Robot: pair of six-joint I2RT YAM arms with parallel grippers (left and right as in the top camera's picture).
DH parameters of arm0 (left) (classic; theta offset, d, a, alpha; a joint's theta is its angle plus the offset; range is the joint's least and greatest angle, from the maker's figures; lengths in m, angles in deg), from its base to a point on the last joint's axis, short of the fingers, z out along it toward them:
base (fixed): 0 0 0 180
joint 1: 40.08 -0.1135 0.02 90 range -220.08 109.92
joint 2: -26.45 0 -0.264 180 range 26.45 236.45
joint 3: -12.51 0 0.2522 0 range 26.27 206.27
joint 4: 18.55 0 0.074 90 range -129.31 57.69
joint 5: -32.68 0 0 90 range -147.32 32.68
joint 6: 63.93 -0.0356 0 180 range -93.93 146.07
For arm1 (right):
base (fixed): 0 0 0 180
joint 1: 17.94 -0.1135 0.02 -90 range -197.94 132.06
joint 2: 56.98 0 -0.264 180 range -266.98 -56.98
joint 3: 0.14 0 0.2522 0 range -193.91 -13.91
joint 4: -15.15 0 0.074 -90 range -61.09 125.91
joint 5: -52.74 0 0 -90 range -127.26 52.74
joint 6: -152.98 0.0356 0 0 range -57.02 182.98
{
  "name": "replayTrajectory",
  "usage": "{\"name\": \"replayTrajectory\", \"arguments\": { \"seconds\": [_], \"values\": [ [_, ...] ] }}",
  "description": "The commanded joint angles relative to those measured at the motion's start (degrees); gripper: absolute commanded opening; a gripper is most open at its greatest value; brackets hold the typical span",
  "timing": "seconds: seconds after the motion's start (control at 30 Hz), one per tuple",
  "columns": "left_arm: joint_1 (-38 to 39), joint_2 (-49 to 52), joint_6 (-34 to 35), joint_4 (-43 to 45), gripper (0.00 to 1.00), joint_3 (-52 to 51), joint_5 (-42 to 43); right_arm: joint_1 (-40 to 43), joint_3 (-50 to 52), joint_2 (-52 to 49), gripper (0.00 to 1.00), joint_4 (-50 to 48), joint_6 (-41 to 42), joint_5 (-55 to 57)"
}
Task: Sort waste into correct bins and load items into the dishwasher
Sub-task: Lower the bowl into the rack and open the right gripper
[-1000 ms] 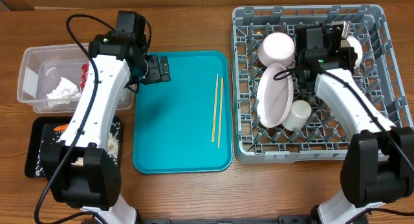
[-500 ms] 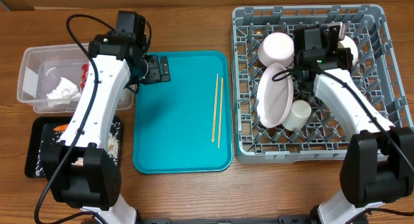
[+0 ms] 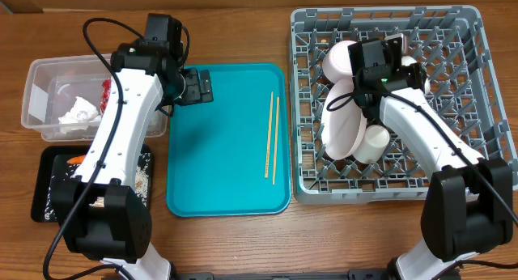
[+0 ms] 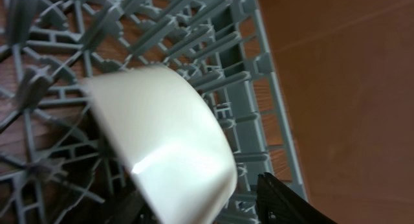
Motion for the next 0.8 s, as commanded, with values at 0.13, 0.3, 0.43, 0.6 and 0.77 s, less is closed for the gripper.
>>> {"name": "replayTrajectory", "arguments": {
  "seconds": [0.13,0.3,0.43,0.6,0.77],
  "values": [
    [-0.1,0.7,0.3,-0.1,1.00,0.0,-0.4,0.5,0.3,8.7,0.58,1.1,1.9,-8.1],
    [-0.1,0.7,0.4,-0.1,1.00,0.0,-0.4,0.5,0.3,13.6,0.61,0.9,2.0,-11.6],
    [-0.1,0.7,0.3,-0.2,1.00,0.0,-0.4,1.3,0.3,16.3,0.60,1.1,5.7,-13.8],
    [-0.1,0.7,0.3,-0.9,1.00,0.0,-0.4,6.8,0.3,18.6,0.42,2.1,6.8,-29.3],
    [-0.1,0.7,0.3,-0.8,1.00,0.0,-0.4,15.5,0.3,18.6,0.09,3.6,6.8,-49.3]
  ]
}}
